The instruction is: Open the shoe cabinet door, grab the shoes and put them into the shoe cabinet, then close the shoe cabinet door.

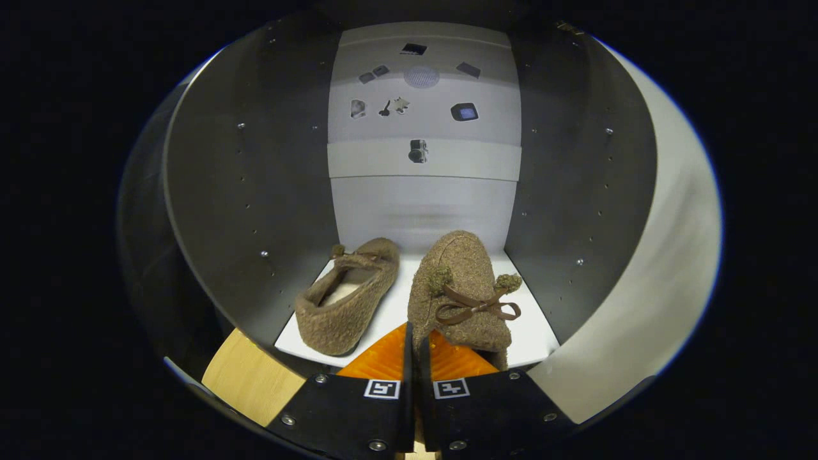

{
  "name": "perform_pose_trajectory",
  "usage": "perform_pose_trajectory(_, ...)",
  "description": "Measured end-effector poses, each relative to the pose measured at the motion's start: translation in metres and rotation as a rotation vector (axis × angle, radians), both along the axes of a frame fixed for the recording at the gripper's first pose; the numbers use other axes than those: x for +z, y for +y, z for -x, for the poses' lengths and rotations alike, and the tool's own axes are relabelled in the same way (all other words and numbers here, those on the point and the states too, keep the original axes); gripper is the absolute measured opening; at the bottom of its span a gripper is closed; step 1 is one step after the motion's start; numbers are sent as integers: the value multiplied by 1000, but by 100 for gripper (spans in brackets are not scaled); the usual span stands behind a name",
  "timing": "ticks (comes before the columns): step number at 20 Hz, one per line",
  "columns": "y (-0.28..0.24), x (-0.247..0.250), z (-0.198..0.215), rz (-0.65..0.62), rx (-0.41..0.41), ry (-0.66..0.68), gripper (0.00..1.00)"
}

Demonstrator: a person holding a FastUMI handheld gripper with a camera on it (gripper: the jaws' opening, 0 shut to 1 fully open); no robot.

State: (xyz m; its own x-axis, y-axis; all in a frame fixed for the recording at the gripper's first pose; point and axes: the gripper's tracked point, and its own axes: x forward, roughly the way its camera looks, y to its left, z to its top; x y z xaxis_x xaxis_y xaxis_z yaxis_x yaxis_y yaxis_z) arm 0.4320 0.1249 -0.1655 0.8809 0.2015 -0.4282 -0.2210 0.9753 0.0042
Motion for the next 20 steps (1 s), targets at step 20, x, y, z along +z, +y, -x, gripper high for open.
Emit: perform_pose_trajectory(20,14,-46,-109,6,19,188,7)
